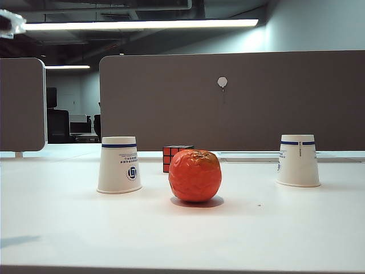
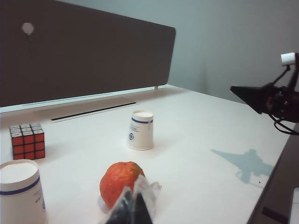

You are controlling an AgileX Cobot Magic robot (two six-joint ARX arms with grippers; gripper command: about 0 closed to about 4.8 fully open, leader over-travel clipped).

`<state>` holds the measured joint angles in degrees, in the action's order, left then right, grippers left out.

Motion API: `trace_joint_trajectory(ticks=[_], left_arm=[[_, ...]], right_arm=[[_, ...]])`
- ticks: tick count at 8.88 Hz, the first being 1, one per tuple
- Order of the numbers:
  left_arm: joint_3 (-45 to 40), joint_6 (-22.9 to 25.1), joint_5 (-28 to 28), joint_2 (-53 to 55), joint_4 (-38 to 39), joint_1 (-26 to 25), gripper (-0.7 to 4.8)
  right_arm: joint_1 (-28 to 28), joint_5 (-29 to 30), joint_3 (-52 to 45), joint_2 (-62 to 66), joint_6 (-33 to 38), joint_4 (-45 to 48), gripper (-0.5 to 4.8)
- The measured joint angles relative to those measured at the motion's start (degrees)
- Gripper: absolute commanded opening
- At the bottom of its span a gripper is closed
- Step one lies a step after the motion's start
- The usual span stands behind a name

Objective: Carefully pick up the cup on the right and stack it on top of the cup on the left.

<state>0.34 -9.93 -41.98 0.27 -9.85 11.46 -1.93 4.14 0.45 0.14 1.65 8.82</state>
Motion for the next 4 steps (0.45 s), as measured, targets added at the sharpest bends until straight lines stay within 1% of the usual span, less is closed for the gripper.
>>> trace_joint_trajectory(ticks=[1, 2, 3, 4], left_arm=[[0.0, 0.0, -0.3, 0.0, -0.2, 0.0, -0.05], [0.0, -0.1, -0.5, 0.0, -0.3, 0.0, -0.05], [0.0, -0.2, -2.1, 0.0, -0.3, 0.0, -0.04], [0.0, -0.2, -2.9, 0.0, -0.3, 0.0, -0.02]], right_arm=[[0.0, 0.0, 0.0, 0.0, 0.7, 1.3, -0.01], [0.0, 0.0, 0.3, 0.0, 1.6, 2.1, 0.99], [0.0, 3.5, 31.2, 0.8, 3.3, -19.9, 1.54], [0.0, 3.5, 38.2, 5.4, 2.8, -26.8, 1.62]])
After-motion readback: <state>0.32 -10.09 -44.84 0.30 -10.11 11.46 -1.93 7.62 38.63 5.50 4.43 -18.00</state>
